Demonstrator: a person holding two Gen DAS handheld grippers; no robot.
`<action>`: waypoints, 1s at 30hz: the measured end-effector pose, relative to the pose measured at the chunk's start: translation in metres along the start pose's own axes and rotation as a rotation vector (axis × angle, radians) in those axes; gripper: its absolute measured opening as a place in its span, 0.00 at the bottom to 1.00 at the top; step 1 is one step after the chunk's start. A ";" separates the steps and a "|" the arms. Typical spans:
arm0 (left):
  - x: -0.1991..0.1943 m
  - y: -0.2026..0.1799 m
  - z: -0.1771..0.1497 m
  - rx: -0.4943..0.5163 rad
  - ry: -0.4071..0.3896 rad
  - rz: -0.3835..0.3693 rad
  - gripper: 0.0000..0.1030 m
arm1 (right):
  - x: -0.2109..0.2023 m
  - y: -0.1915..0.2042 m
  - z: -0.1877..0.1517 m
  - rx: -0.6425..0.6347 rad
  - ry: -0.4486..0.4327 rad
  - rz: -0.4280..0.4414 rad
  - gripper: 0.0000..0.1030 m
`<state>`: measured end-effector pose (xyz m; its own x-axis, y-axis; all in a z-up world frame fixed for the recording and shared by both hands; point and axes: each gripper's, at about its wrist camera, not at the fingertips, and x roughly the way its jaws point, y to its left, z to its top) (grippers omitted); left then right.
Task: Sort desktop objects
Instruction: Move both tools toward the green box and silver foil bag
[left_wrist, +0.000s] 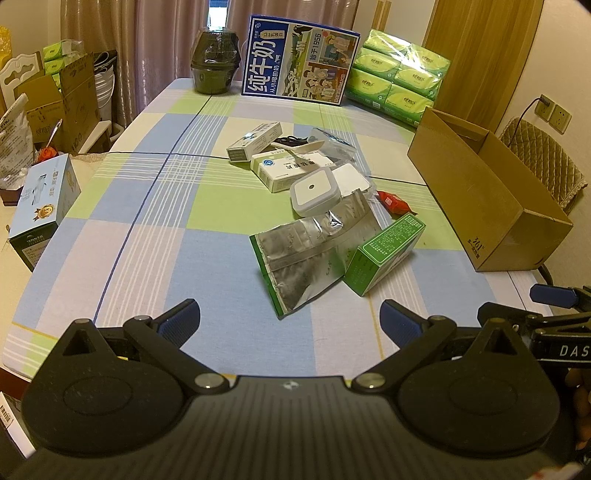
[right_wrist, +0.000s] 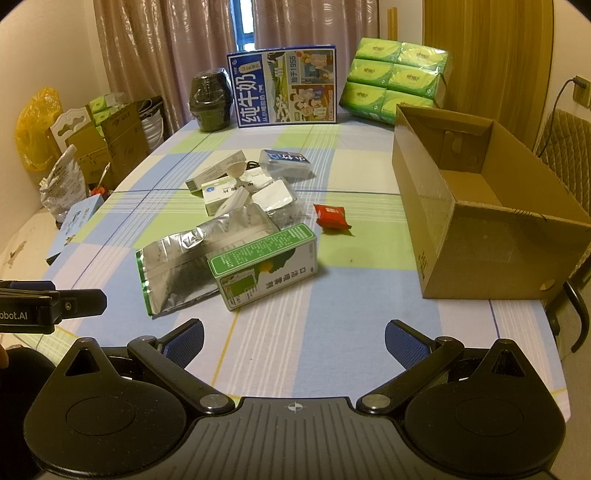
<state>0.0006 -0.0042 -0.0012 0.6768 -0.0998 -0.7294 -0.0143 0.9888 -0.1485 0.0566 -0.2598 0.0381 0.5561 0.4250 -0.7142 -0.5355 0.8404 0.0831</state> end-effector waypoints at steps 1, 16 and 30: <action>0.000 0.000 0.000 0.000 0.000 0.000 0.99 | 0.000 0.000 0.000 0.000 0.000 0.000 0.98; 0.000 0.001 0.000 -0.006 0.000 0.003 0.99 | 0.000 -0.002 0.001 0.002 -0.001 0.003 0.98; -0.001 0.007 0.031 0.114 0.039 -0.065 0.99 | 0.002 -0.028 0.042 -0.143 -0.030 0.120 0.98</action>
<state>0.0226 0.0067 0.0196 0.6444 -0.1657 -0.7466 0.1140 0.9861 -0.1205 0.0999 -0.2685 0.0633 0.5004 0.5312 -0.6837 -0.6828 0.7276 0.0656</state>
